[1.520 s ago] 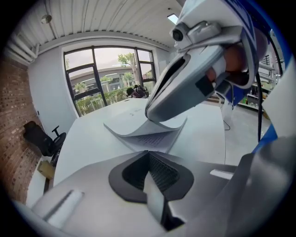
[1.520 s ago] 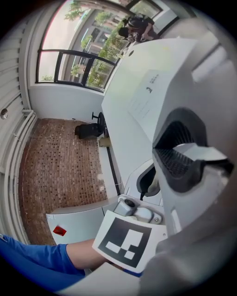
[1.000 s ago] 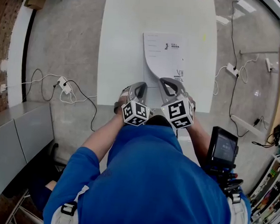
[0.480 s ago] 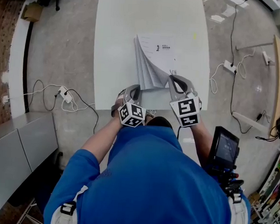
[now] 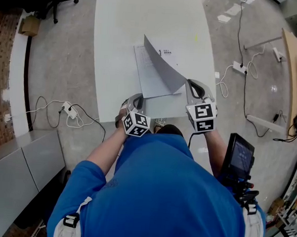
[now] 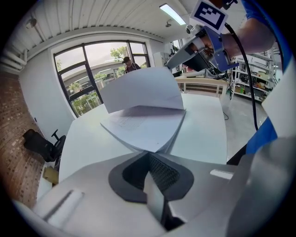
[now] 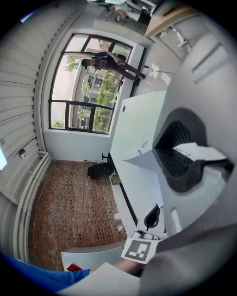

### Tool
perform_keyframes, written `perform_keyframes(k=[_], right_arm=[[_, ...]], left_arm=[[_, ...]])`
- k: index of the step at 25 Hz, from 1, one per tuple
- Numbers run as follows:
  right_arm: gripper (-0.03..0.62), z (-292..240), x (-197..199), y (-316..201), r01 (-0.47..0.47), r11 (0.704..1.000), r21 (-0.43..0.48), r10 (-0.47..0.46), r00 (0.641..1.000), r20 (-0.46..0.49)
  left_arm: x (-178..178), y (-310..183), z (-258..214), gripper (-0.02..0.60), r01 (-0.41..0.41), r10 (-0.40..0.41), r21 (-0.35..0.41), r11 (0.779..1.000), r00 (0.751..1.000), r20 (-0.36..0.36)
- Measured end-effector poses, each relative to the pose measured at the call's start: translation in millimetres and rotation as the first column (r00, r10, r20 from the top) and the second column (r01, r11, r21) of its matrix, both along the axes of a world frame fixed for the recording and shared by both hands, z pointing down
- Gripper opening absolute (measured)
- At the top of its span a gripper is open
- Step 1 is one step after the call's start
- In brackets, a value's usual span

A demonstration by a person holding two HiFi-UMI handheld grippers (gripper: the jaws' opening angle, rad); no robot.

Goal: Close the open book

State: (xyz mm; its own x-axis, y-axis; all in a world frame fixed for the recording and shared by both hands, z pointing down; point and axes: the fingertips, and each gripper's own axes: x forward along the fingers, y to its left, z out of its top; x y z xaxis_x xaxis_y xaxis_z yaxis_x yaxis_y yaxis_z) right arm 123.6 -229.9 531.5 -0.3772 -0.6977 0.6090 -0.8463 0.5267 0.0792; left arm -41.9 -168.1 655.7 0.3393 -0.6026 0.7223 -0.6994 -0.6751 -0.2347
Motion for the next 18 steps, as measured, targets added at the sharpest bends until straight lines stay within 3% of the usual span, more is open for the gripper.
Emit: perform_keyframes(k=[18], right_arm=[[0.000,9,82,-1,-0.218,0.976,0.011,0.218,0.975,-0.051]], left_arm=[[0,-3,4,0.005,-0.020,0.020,-0.006,1.000,1.000,0.016]])
